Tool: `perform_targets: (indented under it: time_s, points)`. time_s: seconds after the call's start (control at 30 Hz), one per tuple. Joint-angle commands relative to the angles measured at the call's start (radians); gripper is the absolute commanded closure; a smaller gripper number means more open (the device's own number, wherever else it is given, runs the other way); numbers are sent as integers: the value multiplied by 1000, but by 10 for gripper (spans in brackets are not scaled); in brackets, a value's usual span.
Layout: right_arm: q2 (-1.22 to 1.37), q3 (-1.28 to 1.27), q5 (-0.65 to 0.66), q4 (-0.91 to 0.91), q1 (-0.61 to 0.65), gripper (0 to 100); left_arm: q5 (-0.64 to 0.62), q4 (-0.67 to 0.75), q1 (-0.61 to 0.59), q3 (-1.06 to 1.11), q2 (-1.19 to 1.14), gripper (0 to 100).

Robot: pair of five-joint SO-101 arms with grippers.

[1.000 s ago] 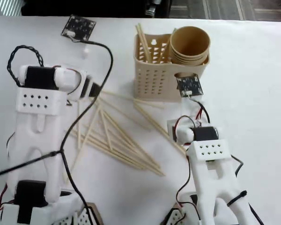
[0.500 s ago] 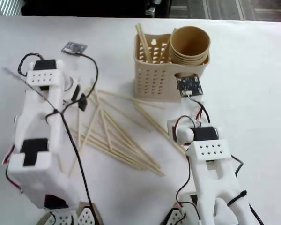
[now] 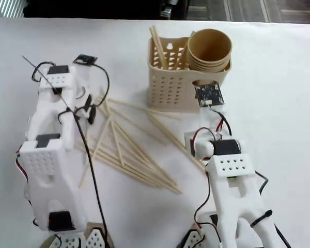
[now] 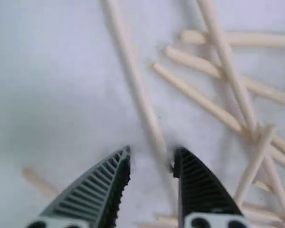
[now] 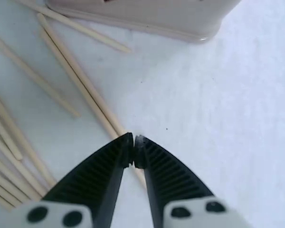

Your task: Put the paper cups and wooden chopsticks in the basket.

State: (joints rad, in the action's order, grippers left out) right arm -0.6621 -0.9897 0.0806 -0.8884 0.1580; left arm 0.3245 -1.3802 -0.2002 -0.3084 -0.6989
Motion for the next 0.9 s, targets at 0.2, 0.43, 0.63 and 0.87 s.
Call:
perform_targets:
  time_s: [0.2,0.43,0.63,0.87]
  points:
    - [-28,8,-3,15,-12,981,-17,-166,31,-212,-19,979]
    - [-28,8,-3,15,-12,981,-18,-373,88,-451,61,979]
    - [-28,8,-3,15,-12,981,-25,-399,134,-572,170,979]
    - [-28,8,-3,15,-12,981,-26,-396,228,-678,323,979]
